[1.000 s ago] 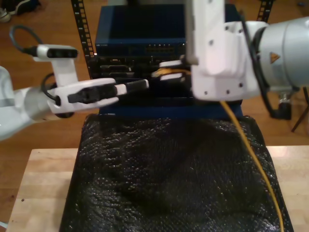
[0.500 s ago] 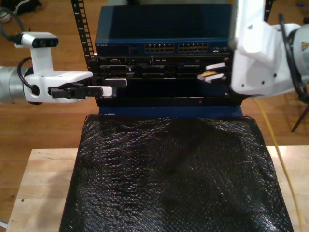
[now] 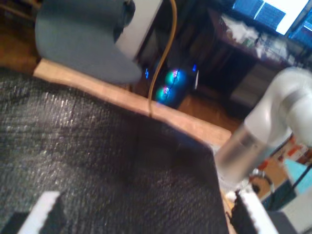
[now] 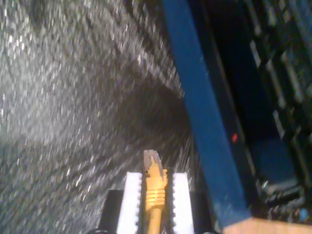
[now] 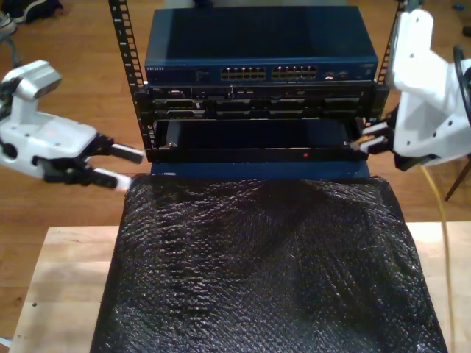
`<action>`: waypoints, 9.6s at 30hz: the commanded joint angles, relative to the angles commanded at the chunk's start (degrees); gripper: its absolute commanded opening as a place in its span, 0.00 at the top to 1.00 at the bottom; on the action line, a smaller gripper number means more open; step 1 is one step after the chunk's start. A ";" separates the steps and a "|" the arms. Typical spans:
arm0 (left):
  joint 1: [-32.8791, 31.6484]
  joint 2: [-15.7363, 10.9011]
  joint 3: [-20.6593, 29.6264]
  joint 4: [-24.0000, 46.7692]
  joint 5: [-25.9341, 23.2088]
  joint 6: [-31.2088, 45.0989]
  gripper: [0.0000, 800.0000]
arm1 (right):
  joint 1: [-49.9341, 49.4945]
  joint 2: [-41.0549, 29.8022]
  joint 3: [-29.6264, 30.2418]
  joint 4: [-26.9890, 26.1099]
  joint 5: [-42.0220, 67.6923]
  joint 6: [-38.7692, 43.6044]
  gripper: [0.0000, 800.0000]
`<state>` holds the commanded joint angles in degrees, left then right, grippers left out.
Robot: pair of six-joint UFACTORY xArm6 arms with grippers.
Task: Grab the cable and plug it in
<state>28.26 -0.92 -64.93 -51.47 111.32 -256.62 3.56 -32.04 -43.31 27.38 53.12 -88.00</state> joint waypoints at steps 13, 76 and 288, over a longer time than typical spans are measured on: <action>4.84 -3.60 -1.41 15.21 0.00 13.98 0.01 | -1.14 4.48 -1.58 -4.84 5.80 4.22 1.00; 48.09 -14.51 31.47 49.05 -13.10 68.75 0.00 | -1.23 3.96 2.81 -6.86 7.03 6.33 1.00; 53.54 -25.67 57.05 50.73 -48.18 81.67 0.00 | 10.64 32.88 4.66 -34.11 -92.04 6.07 1.00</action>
<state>81.80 -26.59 -7.88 -0.75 63.14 -174.95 14.20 0.84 -38.65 -6.73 -38.92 -81.93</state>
